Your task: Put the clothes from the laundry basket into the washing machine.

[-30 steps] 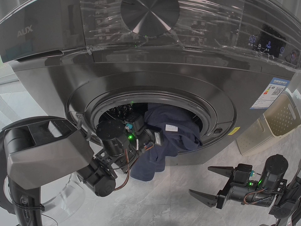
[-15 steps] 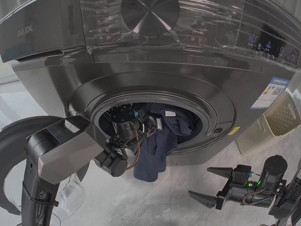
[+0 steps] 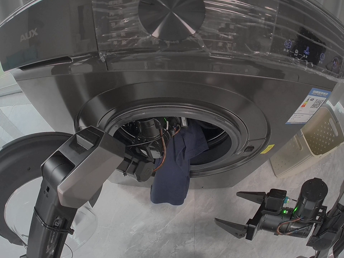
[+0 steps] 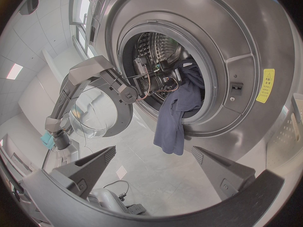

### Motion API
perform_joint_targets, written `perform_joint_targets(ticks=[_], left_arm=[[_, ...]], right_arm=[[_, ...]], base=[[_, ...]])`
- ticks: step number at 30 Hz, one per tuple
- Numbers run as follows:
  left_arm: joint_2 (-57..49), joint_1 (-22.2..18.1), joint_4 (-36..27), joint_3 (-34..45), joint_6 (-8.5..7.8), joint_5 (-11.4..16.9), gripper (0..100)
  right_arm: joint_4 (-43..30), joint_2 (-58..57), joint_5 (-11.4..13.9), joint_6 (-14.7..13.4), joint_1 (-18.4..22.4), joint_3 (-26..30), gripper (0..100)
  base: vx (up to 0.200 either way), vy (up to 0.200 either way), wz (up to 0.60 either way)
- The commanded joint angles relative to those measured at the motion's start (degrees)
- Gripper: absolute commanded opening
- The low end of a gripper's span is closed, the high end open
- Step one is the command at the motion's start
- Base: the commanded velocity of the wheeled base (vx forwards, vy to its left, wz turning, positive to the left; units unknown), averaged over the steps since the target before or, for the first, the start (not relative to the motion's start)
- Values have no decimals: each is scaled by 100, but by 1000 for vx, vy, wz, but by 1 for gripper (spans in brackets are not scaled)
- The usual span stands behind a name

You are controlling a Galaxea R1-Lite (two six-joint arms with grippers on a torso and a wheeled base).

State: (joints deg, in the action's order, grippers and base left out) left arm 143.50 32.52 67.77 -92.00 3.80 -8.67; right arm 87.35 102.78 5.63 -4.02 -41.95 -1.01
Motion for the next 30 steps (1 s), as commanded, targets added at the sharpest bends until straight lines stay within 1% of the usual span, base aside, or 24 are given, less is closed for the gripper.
perform_joint_targets(ticks=[1,4,5,7,9,10,13,17,19,20,24,28,29,30], left_arm=[[205,-53,-36,-301,-11,-56,0],[188,-80,-53,-433,-2,-179,0],[152,-80,-53,-415,15,-188,100],[29,-36,-97,-248,42,-206,100],[-199,-9,-370,121,50,-206,100],[-357,8,-616,376,85,-197,100],[-612,96,-976,780,270,-197,100],[-867,246,-1398,1343,270,-100,100],[-893,263,-1433,1396,270,-91,100],[-911,325,-1556,1580,270,23,100],[-753,307,-1609,1598,279,23,100],[-621,210,-1662,1589,244,-3,100],[-612,184,-1662,1563,244,-3,0],[-612,175,-1679,1536,244,-3,0]], right_arm=[[2,14,-1,-2,-24,101,100],[2,14,-1,-2,-24,101,100],[2,14,-1,-2,-24,101,100],[2,14,-1,-2,-24,101,100],[2,14,-1,-2,-24,101,100],[2,14,-1,-2,-24,101,100],[2,49,-1,-2,-24,101,100],[2,49,-1,-2,-24,101,100],[2,49,-1,-2,-24,101,100],[2,49,-1,-2,-24,101,100],[2,49,-1,-2,-33,101,100],[11,49,-1,-2,-33,101,100],[11,58,-1,-2,-33,101,100],[11,58,-1,-2,-24,101,100]], base=[[0,0,0],[0,0,0],[0,0,0],[0,0,0],[0,0,0],[0,0,0],[0,0,0],[0,0,0],[0,0,0],[0,0,0],[0,0,0],[0,0,0],[0,0,0],[0,0,0]])
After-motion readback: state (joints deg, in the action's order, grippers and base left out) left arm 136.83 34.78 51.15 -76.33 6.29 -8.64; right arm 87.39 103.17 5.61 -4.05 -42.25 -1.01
